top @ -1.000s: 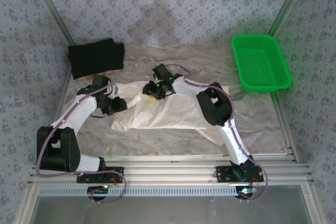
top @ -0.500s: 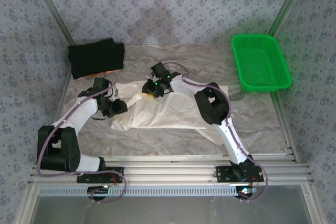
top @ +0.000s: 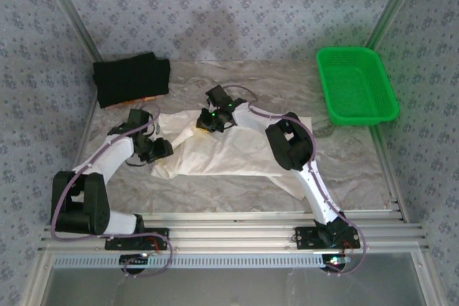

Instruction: Fold and stack the t-shirts

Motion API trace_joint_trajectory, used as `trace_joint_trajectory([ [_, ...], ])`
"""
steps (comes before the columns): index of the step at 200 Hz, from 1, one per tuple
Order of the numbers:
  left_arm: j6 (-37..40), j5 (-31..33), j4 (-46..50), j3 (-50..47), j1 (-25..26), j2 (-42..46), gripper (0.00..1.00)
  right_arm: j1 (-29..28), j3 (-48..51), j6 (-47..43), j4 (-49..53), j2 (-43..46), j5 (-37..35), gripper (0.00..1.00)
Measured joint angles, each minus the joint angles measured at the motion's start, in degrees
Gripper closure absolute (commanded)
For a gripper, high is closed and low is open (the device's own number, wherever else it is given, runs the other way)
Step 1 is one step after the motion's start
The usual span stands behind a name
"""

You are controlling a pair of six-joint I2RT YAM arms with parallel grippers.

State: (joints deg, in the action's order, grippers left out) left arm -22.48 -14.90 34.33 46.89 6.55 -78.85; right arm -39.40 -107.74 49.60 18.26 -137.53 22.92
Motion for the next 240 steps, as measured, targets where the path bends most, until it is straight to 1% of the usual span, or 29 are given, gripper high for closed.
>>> trace_joint_trajectory([
  [20,-0.46,0.2,-0.37,-0.26,-0.2,-0.04,0.6,0.0,1.07,-0.17,0.02,0.59,0.04,0.97],
  [57,-1.88,1.05,-1.81,-0.26,-0.46,-0.5,0.59,0.0,3.06,-0.09,0.04,2.69,0.48,1.0],
  [92,-2.97,1.03,-3.3,-0.26,-1.09,-1.73,0.58,0.17,6.47,0.55,-0.04,6.23,1.4,1.0],
  [130,-3.13,1.49,-4.11,-0.24,-1.09,-2.97,0.58,0.66,8.7,1.92,-0.17,8.2,3.69,1.0],
  [240,-1.38,5.97,-4.17,-0.24,-1.68,-4.94,0.57,3.65,12.63,4.44,3.15,10.69,9.25,1.0],
])
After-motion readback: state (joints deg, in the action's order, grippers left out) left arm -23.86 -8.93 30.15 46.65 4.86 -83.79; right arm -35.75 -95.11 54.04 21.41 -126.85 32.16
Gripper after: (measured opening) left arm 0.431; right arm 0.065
